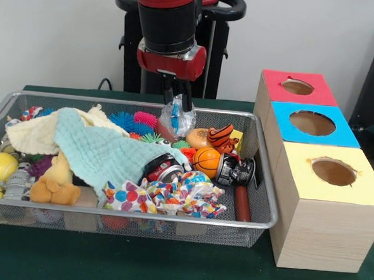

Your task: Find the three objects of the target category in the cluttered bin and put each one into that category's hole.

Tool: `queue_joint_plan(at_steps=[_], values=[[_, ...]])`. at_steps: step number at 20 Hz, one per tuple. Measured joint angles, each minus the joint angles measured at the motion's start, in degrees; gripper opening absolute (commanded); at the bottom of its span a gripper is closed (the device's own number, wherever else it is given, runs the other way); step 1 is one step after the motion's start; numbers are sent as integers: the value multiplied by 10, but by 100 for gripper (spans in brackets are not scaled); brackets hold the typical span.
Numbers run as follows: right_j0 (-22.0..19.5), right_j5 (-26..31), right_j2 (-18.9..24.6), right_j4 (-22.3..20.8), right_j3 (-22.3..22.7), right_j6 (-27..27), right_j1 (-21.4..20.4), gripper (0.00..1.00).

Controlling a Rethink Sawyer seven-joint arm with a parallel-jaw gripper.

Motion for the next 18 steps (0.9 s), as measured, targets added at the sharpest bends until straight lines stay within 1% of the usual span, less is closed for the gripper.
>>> queue_joint_plan(at_steps=[10,18], values=[[-4,2,17,8,2,0,0,0],[-4,2,20,15,3,0,-2,0]])
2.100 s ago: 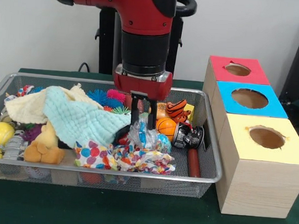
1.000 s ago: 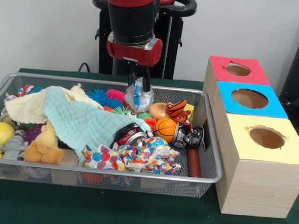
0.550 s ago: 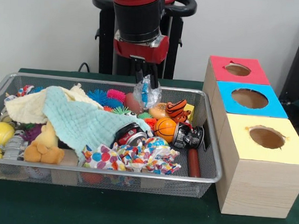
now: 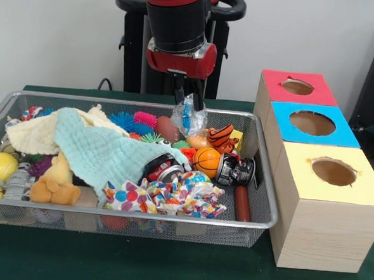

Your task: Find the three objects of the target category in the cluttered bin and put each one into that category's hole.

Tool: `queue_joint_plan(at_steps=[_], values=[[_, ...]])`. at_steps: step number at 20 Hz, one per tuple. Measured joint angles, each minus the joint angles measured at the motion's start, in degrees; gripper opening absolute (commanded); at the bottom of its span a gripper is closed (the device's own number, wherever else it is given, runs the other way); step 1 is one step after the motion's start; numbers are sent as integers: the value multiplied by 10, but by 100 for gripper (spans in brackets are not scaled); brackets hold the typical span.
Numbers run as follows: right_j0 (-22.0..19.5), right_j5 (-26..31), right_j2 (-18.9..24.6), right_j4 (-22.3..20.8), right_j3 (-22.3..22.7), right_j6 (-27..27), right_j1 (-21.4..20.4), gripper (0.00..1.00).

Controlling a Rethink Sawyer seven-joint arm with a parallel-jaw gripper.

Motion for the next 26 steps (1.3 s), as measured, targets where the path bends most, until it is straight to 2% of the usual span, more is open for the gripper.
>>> queue_joint_plan(at_steps=[9,26], values=[[0,11,5,28,9,0,-19,0],[15,14,16,79,64,0,-70,0]])
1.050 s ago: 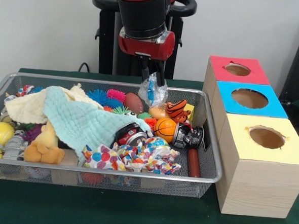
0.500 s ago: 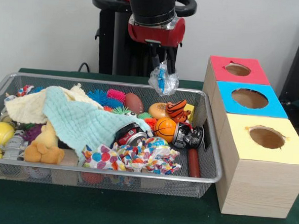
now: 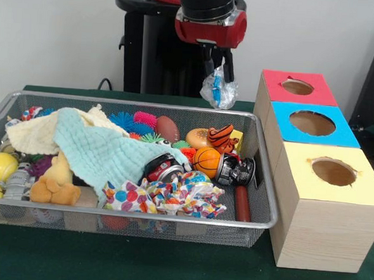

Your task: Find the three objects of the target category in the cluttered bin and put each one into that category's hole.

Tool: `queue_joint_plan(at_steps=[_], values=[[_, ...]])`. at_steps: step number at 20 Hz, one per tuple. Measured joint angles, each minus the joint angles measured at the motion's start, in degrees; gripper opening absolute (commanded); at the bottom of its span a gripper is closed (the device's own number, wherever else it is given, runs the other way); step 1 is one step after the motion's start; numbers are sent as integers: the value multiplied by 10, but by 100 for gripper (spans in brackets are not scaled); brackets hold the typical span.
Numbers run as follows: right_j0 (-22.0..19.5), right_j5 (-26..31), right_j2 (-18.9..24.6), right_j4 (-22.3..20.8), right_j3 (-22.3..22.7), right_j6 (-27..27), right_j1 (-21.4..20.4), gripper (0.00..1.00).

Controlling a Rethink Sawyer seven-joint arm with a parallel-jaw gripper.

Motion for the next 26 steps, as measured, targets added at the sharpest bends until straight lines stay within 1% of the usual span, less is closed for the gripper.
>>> queue_joint_plan(at_steps=[9,26], values=[[21,0,0,11,7,0,-2,0],[27,0,0,29,9,0,-3,0]])
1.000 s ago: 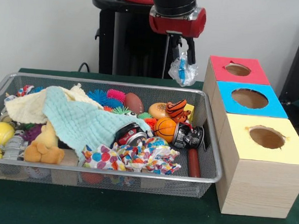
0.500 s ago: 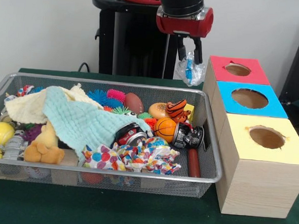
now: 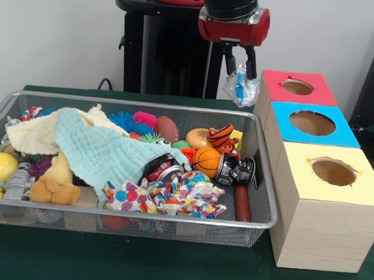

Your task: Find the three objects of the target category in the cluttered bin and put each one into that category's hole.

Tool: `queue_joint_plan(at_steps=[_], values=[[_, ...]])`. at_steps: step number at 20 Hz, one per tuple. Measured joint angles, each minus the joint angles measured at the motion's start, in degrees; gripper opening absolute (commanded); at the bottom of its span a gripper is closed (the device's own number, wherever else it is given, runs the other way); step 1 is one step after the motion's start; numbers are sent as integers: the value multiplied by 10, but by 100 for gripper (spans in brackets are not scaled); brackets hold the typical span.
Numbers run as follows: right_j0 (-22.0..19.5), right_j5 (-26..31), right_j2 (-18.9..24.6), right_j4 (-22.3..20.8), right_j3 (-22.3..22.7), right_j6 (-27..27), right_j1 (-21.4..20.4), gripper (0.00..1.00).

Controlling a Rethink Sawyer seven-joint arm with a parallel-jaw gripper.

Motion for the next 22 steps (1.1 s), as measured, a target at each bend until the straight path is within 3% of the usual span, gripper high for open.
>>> queue_joint_plan(at_steps=[5,13,22], values=[[2,0,2,10,6,0,-3,0],[-1,-14,7,26,60,0,-26,0],[40,-14,7,27,76,0,-39,0]])
